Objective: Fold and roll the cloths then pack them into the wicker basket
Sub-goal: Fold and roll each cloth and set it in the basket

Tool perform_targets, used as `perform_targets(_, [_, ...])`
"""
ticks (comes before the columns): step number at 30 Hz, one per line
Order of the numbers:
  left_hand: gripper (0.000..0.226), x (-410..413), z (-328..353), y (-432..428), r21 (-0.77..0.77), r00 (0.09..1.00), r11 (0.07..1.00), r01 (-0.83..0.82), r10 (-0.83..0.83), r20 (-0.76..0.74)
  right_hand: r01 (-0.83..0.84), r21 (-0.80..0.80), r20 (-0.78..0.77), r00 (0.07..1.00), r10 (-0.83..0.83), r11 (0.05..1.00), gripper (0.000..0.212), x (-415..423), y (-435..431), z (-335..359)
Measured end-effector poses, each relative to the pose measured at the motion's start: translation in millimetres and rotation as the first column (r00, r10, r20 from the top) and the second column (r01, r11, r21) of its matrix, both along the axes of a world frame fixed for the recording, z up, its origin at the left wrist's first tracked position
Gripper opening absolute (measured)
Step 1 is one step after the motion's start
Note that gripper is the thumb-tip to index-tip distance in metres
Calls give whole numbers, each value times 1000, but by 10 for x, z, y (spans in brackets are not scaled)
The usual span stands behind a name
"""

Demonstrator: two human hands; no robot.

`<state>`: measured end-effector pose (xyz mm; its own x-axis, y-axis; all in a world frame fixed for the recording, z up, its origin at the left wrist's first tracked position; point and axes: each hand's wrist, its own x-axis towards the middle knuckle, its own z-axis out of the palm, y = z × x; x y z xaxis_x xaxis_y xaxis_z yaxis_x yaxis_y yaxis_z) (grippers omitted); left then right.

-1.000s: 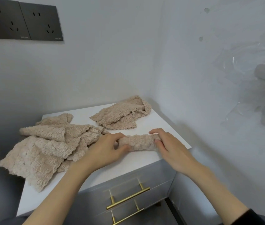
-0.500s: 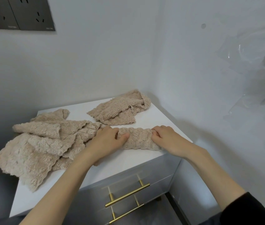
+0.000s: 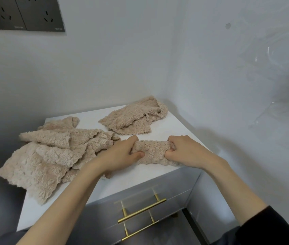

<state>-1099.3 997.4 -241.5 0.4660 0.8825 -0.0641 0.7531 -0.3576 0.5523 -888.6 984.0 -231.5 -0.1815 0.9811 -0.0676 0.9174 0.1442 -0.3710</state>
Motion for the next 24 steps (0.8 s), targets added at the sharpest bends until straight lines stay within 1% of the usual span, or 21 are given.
perform_targets(2, [39, -3, 42, -55, -32, 988, 999, -32, 37, 152, 11, 12, -43, 999, -10, 1000, 21, 10, -30, 22])
perform_targets(5, [35, 0, 110, -119, -146, 910, 988, -53, 108, 400, 15, 31, -126, 992, -11, 999, 12, 26, -68, 102])
perform_targets(6, [28, 12, 140, -150, -194, 866, 979, -55, 143, 479, 21, 42, -159, 987, -14, 999, 14, 31, -89, 144])
perform_targets(8, [12, 45, 206, -212, -302, 730, 953, -33, 229, 643, 34, 72, -222, 975, -17, 997, 20, 49, -155, 254])
perform_targets(9, [11, 65, 225, -226, -349, 657, 937, -8, 268, 705, 37, 88, -246, 969, -14, 995, 20, 63, -189, 306])
perform_targets(11, [12, 110, 262, -263, -409, 547, 911, 48, 318, 774, 37, 103, -267, 964, -8, 994, 19, 108, -284, 404])
perform_targets(13, [10, 162, 293, -330, -427, 473, 900, 91, 338, 814, 30, 95, -275, 961, -3, 995, 17, 170, -395, 482])
perform_targets(15, [19, 241, 346, -417, -423, 421, 896, 132, 336, 843, 38, 61, -322, 947, -17, 997, 13, 252, -526, 548])
perform_targets(17, [23, 348, 425, -528, -399, 410, 899, 181, 300, 861, 48, 1, -423, 905, -43, 999, 14, 372, -720, 598])
perform_targets(19, [25, 458, 483, -632, -384, 433, 895, 229, 260, 863, 45, -61, -505, 860, -70, 997, 21, 520, -928, 617])
perform_targets(21, [32, 565, 534, -709, -381, 480, 889, 252, 227, 848, 57, -113, -513, 852, -107, 992, 25, 640, -1063, 615])
perform_targets(24, [39, 743, 590, -827, -403, 554, 866, 295, 189, 811, 173, -199, -475, 844, -250, 965, 23, 742, -1171, 588])
